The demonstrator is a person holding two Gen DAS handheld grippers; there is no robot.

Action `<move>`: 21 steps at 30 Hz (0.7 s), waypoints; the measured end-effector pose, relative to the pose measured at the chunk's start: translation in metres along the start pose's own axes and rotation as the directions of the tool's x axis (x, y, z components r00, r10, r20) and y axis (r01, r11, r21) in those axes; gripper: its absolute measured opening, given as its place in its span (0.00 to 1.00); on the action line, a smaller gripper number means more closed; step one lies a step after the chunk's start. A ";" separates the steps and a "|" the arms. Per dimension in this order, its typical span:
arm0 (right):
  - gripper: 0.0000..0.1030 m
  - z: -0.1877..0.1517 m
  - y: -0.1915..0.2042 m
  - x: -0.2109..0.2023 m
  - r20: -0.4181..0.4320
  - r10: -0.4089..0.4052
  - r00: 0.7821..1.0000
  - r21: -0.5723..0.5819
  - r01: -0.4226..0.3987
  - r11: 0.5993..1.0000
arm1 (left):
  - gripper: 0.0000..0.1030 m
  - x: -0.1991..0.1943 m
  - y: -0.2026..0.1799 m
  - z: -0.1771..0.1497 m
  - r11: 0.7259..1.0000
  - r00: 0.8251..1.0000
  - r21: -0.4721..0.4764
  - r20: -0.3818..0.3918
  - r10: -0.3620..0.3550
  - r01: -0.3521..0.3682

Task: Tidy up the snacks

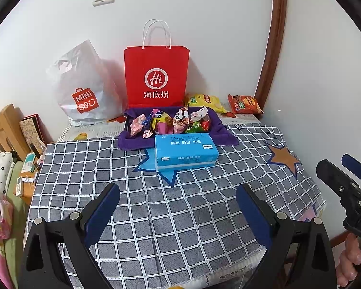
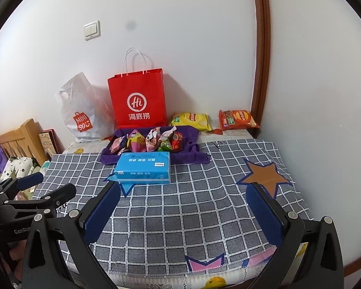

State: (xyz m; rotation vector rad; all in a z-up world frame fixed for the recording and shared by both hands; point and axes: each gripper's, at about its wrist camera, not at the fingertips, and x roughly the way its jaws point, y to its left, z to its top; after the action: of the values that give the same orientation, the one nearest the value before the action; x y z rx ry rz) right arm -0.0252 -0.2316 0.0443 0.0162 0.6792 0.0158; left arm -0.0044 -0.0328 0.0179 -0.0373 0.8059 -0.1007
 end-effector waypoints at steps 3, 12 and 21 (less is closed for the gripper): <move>1.00 0.000 0.000 0.001 -0.003 0.001 1.000 0.000 -0.001 1.000 | 0.95 0.000 0.000 0.000 1.000 1.000 0.000 0.000 -0.001 0.001; 1.00 0.000 0.000 0.001 -0.002 0.003 1.000 0.001 -0.003 1.000 | 0.95 0.000 -0.001 0.001 1.000 1.000 0.006 0.001 -0.004 0.004; 1.00 -0.002 0.003 -0.001 0.004 0.005 1.000 -0.001 -0.005 1.000 | 0.95 -0.001 -0.004 0.000 1.000 1.000 0.008 0.002 -0.006 0.006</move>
State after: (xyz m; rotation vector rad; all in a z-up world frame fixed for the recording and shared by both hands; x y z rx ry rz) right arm -0.0268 -0.2286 0.0436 0.0165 0.6753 0.0207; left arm -0.0053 -0.0362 0.0192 -0.0327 0.8038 -0.1097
